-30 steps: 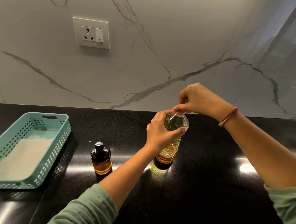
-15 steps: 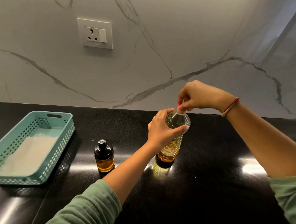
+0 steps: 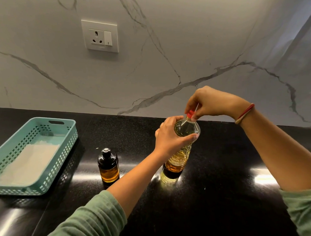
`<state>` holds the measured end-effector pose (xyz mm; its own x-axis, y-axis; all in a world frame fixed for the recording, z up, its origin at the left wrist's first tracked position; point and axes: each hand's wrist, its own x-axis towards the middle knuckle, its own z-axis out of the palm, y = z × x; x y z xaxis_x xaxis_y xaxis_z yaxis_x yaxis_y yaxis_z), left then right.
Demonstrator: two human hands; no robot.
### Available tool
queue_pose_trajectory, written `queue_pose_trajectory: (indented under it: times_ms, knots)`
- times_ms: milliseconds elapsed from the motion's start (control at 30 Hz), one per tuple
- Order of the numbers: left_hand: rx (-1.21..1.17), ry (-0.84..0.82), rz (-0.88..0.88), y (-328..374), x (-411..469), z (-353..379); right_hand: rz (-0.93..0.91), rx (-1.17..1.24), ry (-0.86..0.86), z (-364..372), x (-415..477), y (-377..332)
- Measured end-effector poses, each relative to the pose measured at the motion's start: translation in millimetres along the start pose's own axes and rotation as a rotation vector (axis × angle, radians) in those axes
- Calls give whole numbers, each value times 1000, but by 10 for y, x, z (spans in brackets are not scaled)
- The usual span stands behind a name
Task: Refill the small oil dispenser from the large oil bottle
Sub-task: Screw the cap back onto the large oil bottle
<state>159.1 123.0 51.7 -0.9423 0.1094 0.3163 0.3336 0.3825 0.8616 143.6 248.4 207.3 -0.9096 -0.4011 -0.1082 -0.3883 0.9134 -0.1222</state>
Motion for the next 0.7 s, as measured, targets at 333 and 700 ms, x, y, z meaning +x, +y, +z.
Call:
queue_pose_trajectory:
  times_ms: [333,700]
  knots:
    - [10,2,-5,21,4,-21,81,1,-7,-34,-28,90]
    - [21,14,-3,34,-3,0,88,-44,28,78,59,31]
